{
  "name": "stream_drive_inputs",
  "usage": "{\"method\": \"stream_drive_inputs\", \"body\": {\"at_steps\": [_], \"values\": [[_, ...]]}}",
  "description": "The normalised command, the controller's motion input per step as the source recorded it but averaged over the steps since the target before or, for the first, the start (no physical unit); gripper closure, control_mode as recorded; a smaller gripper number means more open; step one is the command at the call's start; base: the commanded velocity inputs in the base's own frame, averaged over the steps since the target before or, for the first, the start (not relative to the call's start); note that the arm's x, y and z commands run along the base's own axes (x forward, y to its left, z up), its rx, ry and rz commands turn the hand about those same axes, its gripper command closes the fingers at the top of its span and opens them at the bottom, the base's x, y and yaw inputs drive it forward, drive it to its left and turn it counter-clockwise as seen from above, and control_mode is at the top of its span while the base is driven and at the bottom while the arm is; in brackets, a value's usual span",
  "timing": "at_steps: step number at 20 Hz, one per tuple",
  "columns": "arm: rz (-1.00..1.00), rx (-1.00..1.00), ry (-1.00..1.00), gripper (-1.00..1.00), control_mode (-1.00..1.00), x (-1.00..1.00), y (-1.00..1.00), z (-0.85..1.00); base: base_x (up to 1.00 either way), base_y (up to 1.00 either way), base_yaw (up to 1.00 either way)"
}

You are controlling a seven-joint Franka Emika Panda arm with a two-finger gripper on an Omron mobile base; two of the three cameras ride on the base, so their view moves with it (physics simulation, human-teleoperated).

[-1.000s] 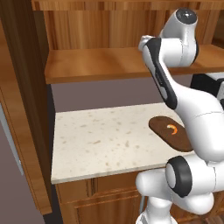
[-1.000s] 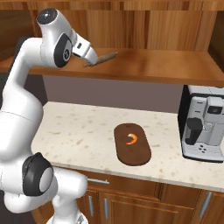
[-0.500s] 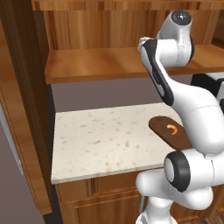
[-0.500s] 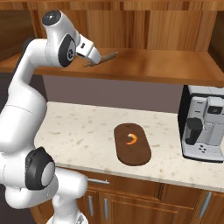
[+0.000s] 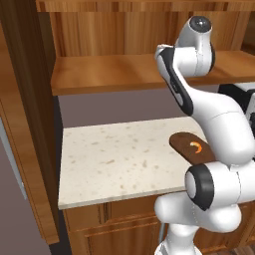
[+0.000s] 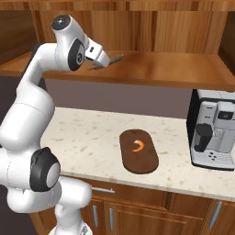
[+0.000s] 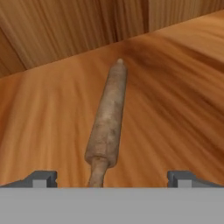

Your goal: Open the cabinet, retrieve the rolling pin, and place it next to the meat on the cutting board to prepare for tenderizing.

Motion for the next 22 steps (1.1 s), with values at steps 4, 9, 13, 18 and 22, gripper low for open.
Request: {"method": "stream_drive_inputs", "body": {"at_steps": [4,9,13,18,22], "values": [[-0.02,-0.01,0.0,-1.0,-1.0,0.35,-0.02,-0.09,0.0,0.0,0.0],[-0.02,-0.01,0.0,-1.0,-1.0,0.31,-0.02,-0.09,0.0,0.0,0.0],[-0.02,0.0,0.0,-1.0,-1.0,0.29,0.0,-0.08,0.0,0.0,0.0],[-0.02,0.0,0.02,-1.0,-1.0,0.25,0.0,-0.07,0.0,0.0,0.0],[-0.02,0.0,0.02,-1.0,-1.0,0.21,0.0,-0.06,0.0,0.0,0.0]]}}
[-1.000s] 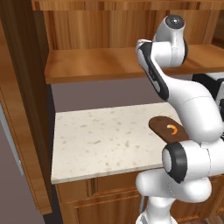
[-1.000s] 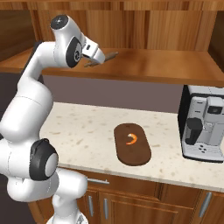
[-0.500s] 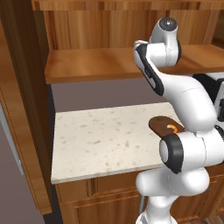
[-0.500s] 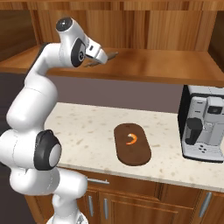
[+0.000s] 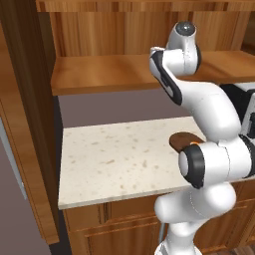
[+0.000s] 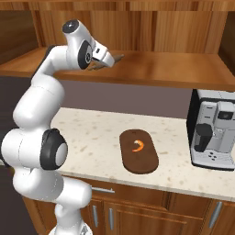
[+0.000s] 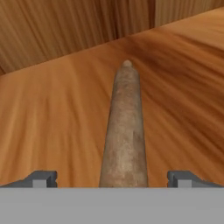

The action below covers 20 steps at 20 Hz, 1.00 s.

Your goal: Open the cabinet, retrieve the rolling pin, and place it next to the meat on the cutting board to prepare for tenderizing.

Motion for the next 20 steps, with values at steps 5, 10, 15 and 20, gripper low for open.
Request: {"method": "stream_drive_inputs", "body": {"at_steps": [5,10,15,20], "values": [[-0.02,0.0,0.02,-1.0,-1.0,0.18,0.0,-0.09,0.0,0.0,0.0],[0.0,0.0,0.02,-1.0,-1.0,0.13,0.0,-0.09,0.0,0.0,0.0],[0.0,0.0,0.0,-1.0,-1.0,0.02,0.0,-0.12,0.0,0.0,0.0],[0.0,0.0,0.0,-1.0,-1.0,0.0,0.0,-0.13,0.0,0.0,0.0]]}}
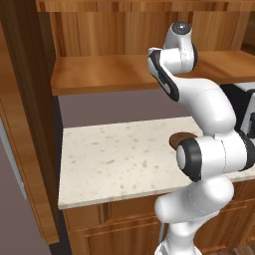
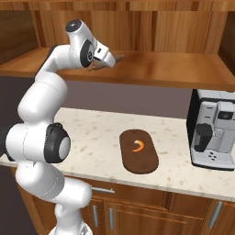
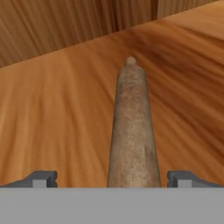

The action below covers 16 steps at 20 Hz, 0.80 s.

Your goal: Open the cabinet, retrieve the rolling pin, and place it next to the meat on the cutting board to prepare for tenderizing.

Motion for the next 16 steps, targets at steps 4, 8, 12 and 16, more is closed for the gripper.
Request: {"method": "stream_drive_inputs", "body": {"at_steps": [4,8,12,16], "values": [[-0.01,0.0,0.0,-1.0,-1.0,0.0,0.0,-0.21,0.0,0.0,0.0],[0.0,0.0,0.05,1.0,-1.0,0.0,0.0,-0.31,0.0,0.0,0.0],[0.0,0.0,0.05,1.0,-1.0,0.01,0.02,-0.27,0.0,0.0,0.0],[0.0,0.0,0.0,1.0,-1.0,0.0,0.0,-0.17,0.0,0.0,0.0]]}}
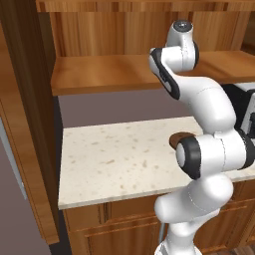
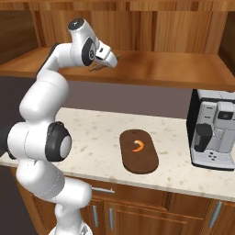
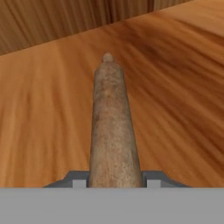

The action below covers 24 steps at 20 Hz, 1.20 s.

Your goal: Open the cabinet, retrieve the rolling pin, and place it next to the meat on the cutting board to prepare for tenderizing.

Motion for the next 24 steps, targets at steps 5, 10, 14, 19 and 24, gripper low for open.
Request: {"method": "stream_drive_inputs", "body": {"at_steps": [5,10,14,19,24], "values": [[0.0,0.0,0.0,1.0,-1.0,-0.01,0.0,-0.19,0.0,0.0,0.0],[-0.02,0.0,-0.1,1.0,-1.0,-0.59,0.03,-0.07,0.0,0.0,0.0],[-0.08,0.01,-0.19,1.0,-1.0,-1.0,0.24,0.0,0.0,0.0,0.0],[-0.12,0.02,-0.18,1.0,-1.0,-1.0,0.29,0.03,0.0,0.0,0.0],[-0.16,0.06,-0.06,1.0,-1.0,-0.98,0.2,0.23,0.0,0.0,0.0]]}}
